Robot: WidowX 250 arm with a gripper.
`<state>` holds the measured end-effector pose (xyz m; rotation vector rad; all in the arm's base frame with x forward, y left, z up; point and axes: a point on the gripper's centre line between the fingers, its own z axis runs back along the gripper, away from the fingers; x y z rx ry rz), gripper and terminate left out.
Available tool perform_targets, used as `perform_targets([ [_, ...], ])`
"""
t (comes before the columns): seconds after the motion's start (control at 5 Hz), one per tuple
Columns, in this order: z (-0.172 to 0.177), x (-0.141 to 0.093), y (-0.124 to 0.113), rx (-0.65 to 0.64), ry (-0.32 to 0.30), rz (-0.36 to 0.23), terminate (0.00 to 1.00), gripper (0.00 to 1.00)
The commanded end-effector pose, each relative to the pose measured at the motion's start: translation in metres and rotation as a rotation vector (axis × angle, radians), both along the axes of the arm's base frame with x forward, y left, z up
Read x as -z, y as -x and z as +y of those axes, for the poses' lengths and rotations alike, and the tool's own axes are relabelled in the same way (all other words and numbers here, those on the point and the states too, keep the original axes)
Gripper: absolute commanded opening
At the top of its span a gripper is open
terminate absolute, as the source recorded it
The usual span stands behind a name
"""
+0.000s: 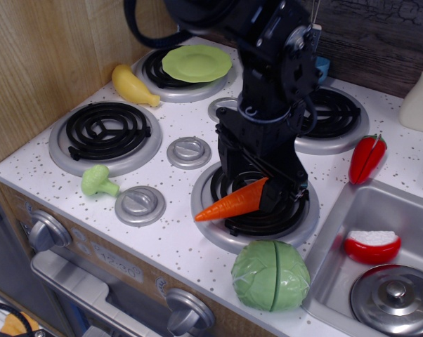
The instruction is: Put carrot on plate
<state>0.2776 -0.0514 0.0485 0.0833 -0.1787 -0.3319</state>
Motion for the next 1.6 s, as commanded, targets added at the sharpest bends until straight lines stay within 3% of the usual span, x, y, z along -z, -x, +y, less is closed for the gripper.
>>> perform_targets([
  [0.0,0.008,0.008,-0.002,-0.039,0.007,-0.028,0.0,1.0],
  [0.2,0.012,0.015,-0.002,-0.066,0.042,-0.03,0.0,1.0],
  [0.4,0.014,0.018,-0.004,-0.111,0.064,-0.025,0.0,0.0],
  [0.6,0.017,0.02,-0.008,-0.132,0.075,-0.031,0.0,0.0],
  [0.8,0.044,0.013,-0.014,-0.196,0.022,-0.028,0.0,0.0],
  [1.0,0.084,-0.006,-0.033,-0.206,-0.112,-0.068,0.0,0.0],
  [1.4,0.145,-0.036,-0.08,-0.021,-0.251,-0.09,0.0,0.0],
])
